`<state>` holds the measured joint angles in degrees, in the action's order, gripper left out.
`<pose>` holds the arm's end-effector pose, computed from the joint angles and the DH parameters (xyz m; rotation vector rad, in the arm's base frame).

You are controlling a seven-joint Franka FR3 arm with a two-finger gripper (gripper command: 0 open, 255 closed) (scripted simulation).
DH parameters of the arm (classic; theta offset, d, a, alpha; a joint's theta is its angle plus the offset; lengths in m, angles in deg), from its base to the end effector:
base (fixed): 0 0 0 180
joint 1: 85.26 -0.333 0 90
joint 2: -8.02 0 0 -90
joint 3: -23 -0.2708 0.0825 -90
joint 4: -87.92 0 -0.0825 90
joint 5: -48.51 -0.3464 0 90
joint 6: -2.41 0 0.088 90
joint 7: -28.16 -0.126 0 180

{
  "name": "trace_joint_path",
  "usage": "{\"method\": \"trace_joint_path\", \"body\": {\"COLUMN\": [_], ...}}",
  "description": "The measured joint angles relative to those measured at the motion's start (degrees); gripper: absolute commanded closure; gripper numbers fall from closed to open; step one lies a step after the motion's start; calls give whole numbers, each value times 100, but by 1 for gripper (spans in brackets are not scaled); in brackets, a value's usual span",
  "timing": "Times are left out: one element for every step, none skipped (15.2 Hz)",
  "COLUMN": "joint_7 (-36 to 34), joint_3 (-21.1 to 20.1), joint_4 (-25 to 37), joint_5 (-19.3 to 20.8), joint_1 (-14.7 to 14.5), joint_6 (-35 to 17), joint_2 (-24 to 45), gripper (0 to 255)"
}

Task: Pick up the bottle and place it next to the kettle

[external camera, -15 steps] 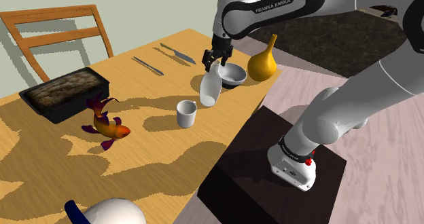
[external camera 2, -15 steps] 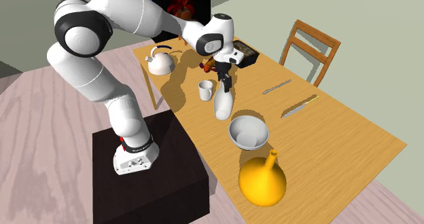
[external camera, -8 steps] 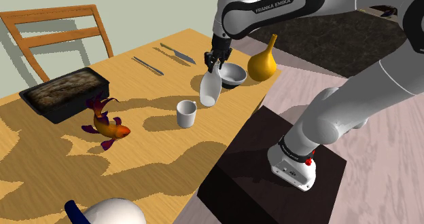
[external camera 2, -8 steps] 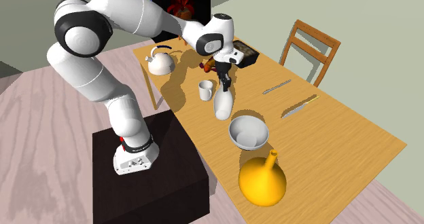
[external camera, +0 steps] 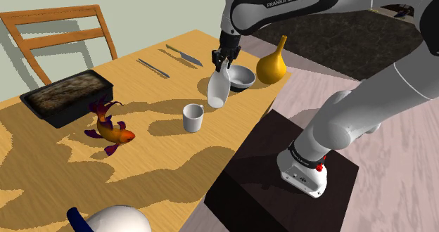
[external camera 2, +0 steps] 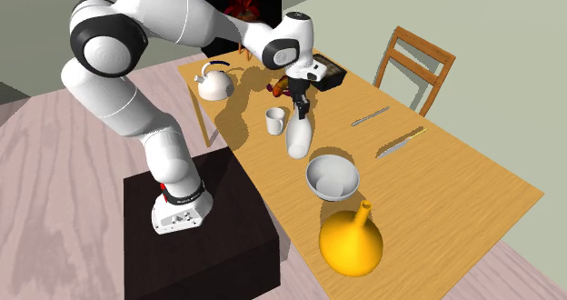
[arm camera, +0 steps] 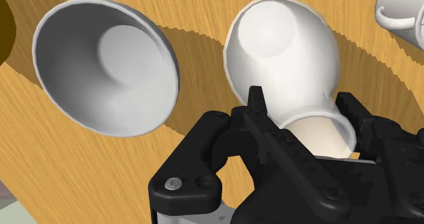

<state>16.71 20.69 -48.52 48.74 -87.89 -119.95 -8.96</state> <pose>0.4347 0.0373 0.3961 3.1276 -0.1769 0.0815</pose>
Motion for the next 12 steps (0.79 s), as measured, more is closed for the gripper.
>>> {"method": "trace_joint_path", "body": {"joint_7": [3, -7, 15, 22, 18, 21, 27, 24, 26, 20, 18, 19], "joint_3": [1, -5, 9, 14, 11, 13, 16, 14, 15, 11, 9, 10], "joint_4": [42, 84, 144, 192, 240, 316, 383, 437, 477, 541, 653, 689], "joint_5": [-1, -6, -3, -3, -5, -5, -5, -6, -7, -9, -9, -11], "joint_1": [0, -6, 2, 5, 2, 3, 5, 3, 3, 0, -1, -1], "joint_6": [81, 163, 244, 321, 409, 496, 567, 646, 704, 783, 879, 951], "joint_2": [-39, -79, -100, -130, -168, -182, -184, -209, -227, -242, -226, -262], "gripper": [255, 255, 255, 255, 255, 255, 255, 255, 255, 255, 255, 255]}}
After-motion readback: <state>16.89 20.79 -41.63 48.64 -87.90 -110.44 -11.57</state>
